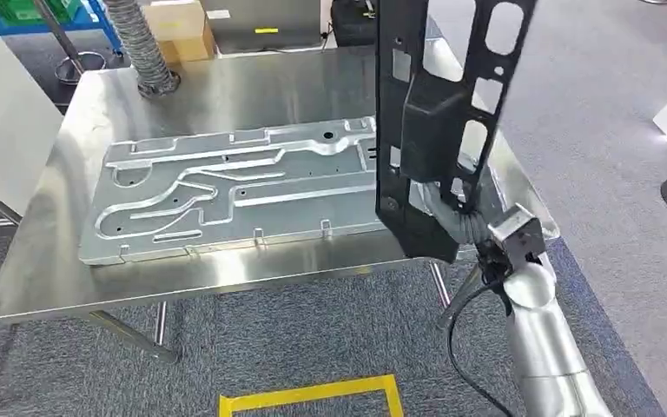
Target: Take the parts from the cabinet and place them on the table.
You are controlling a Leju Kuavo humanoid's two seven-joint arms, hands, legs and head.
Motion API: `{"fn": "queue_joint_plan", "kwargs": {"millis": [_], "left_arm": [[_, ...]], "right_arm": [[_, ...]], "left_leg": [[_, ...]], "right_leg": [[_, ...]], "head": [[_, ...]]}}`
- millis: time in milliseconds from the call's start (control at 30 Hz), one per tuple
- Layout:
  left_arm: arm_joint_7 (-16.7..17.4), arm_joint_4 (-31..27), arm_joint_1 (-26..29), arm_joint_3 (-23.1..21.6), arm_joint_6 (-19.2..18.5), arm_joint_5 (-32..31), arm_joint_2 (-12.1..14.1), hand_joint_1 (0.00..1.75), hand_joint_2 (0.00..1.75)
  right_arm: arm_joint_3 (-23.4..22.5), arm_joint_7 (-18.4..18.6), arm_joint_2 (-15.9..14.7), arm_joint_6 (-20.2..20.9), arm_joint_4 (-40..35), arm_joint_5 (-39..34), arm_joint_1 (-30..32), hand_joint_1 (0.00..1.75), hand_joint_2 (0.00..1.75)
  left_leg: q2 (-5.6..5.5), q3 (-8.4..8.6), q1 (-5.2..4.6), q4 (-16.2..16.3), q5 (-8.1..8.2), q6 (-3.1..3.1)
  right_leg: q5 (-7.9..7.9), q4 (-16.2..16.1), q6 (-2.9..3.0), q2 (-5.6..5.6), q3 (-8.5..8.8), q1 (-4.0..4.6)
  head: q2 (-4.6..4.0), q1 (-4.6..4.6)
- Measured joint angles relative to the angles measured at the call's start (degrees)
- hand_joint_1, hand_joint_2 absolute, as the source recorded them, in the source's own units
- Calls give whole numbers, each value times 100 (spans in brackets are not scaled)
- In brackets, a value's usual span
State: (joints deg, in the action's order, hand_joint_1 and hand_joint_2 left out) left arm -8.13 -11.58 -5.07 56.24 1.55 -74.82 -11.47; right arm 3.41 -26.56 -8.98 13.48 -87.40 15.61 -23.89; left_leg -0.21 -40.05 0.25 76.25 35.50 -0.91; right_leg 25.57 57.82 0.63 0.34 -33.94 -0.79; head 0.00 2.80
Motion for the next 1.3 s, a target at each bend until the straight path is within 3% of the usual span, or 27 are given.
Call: {"fn": "queue_joint_plan", "kwargs": {"millis": [33,67,133,167,233,300,367,400,467,500,533,567,633,667,700,800,833,867,900,967,1000,1033,1067,1100,1167,1233,1300], "left_arm": [[13,0,-19,0,0,-9,0,0,175],[24,0,-22,0,0,-11,0,0,175],[33,0,-7,4,11,-7,2,0,175],[33,0,20,9,15,-7,2,0,175],[28,2,19,24,17,-4,0,0,175],[-9,2,36,48,33,24,-4,0,175],[-22,2,32,59,55,24,-7,0,175],[-24,2,31,68,66,22,-7,0,175],[-24,2,35,85,77,17,-7,0,175],[-24,2,39,90,79,15,-7,0,175],[-22,2,46,92,81,4,-7,0,175],[-20,2,55,92,83,-9,-7,0,175],[-7,2,65,92,92,-22,-7,0,175],[-7,2,64,92,94,-24,-11,0,175],[-7,4,54,92,94,-26,-22,0,175],[2,4,49,92,101,-31,-22,0,175],[4,2,45,92,101,-35,-20,0,175],[4,4,47,92,112,-35,-17,0,175],[2,4,53,92,111,-35,-20,0,175],[-11,4,41,96,109,-26,-20,0,175],[-11,4,20,96,103,-24,-20,0,175],[-11,4,-1,98,103,-24,-20,0,175],[-11,4,-6,98,103,-24,-20,0,175],[-7,4,-3,96,103,-26,-20,0,175],[9,4,14,98,109,-31,-17,0,175],[9,4,36,98,111,-35,-17,0,175],[9,4,43,100,111,-27,-17,0,175]], "right_arm": [[50,22,2,-33,143,56,-106,175,175],[107,50,2,-46,284,120,-223,175,175],[214,79,2,-163,519,275,-432,175,175],[262,83,0,-210,627,337,-548,175,175],[348,87,-9,-311,846,485,-763,175,175],[463,94,-9,-527,1047,835,-883,175,175],[584,101,20,-732,1215,1159,-1030,175,175],[638,101,66,-870,1322,1329,-1129,175,175],[745,129,131,-1091,1532,1607,-1269,175,175],[780,149,142,-1132,1591,1674,-1281,175,175],[835,173,142,-1211,1691,1816,-1283,175,175],[877,190,142,-1303,1772,1948,-1305,175,175],[1032,260,142,-1635,2068,2359,-1533,175,175],[1108,295,142,-1755,2227,2509,-1681,175,175],[1184,319,142,-1900,2392,2672,-1821,175,175],[1466,435,142,-2212,2820,3110,-2150,175,175],[1528,444,131,-2234,2904,3152,-2207,175,175],[1575,461,103,-2244,2963,3180,-2238,175,175],[1637,463,72,-2280,3036,3178,-2289,175,175],[1738,468,17,-2286,3160,3180,-2378,175,175],[1784,468,-18,-2286,3210,3180,-2388,175,175],[1810,468,-31,-2286,3250,3180,-2387,175,175],[1831,470,-33,-2286,3300,3182,-2386,175,175],[1842,470,-33,-2286,3331,3182,-2388,175,175],[1873,472,-44,-2286,3370,3182,-2423,175,175],[1901,470,-83,-2293,3405,3182,-2466,175,175],[1912,481,-83,-2310,3439,3214,-2466,175,175]], "left_leg": [[1,-58,11,-19,-151,-11],[1,11,27,-303,-436,-15],[9,345,46,-1282,-1147,4],[16,445,43,-1509,-1196,34],[20,483,28,-1716,-1073,91],[2,464,9,-1718,-1072,134],[10,556,42,-1807,-1075,197],[31,574,40,-1811,-1056,233],[46,601,27,-1809,-1025,273],[46,615,22,-1806,-1006,287],[41,636,21,-1802,-984,288],[26,672,21,-1798,-957,284],[14,771,9,-1789,-890,259],[18,806,-2,-1790,-856,240],[18,804,-47,-1778,-832,206],[29,814,-22,-1811,-812,127],[32,845,-57,-1818,-791,90],[26,832,-34,-1761,-727,68],[26,730,-29,-1518,-595,37],[27,252,10,-602,-199,-4],[28,21,19,-186,-76,-24],[29,-97,31,-9,-96,-39],[33,-78,46,-112,-253,-49],[33,58,59,-466,-527,-53],[42,458,80,-1461,-1125,-35],[32,595,49,-1751,-1012,22],[27,550,33,-1710,-999,89]], "right_leg": [[31,0,-4,1,48,-3],[72,1,-10,8,110,-5],[165,8,-46,22,244,-8],[202,4,-80,29,251,-7],[194,48,-146,45,161,20],[194,9,-198,36,171,18],[296,145,-260,14,151,-2],[445,474,-272,7,-27,0],[767,1433,-300,5,-600,0],[851,1788,-304,4,-842,0],[802,1927,-305,2,-984,0],[585,1764,-293,2,-976,1],[-100,780,-236,2,-607,5],[-366,249,-191,3,-404,10],[-277,162,-162,9,-333,65],[-243,90,-102,17,-342,82],[-251,30,-71,20,-307,33],[-258,-21,-50,7,-230,7],[-247,-37,-10,-3,-199,-4],[-225,-34,22,-5,-186,3],[-213,-32,23,-8,-181,3],[-199,-30,16,-8,-168,3],[-186,-29,12,-1,-146,1],[-167,-23,-1,11,-120,-4],[-110,19,-48,42,-74,-14],[-90,73,-105,57,-128,23],[-119,46,-168,53,-157,20]], "head": [[0,0],[0,0],[0,0],[0,-2],[0,0],[0,-2],[0,-2],[0,-2],[0,-2],[0,-2],[0,-2],[0,-2],[0,-2],[0,-2],[0,-2],[0,0],[0,0],[0,-2],[0,0],[0,0],[0,0],[0,0],[0,0],[0,0],[0,0],[0,0],[0,0]]}}
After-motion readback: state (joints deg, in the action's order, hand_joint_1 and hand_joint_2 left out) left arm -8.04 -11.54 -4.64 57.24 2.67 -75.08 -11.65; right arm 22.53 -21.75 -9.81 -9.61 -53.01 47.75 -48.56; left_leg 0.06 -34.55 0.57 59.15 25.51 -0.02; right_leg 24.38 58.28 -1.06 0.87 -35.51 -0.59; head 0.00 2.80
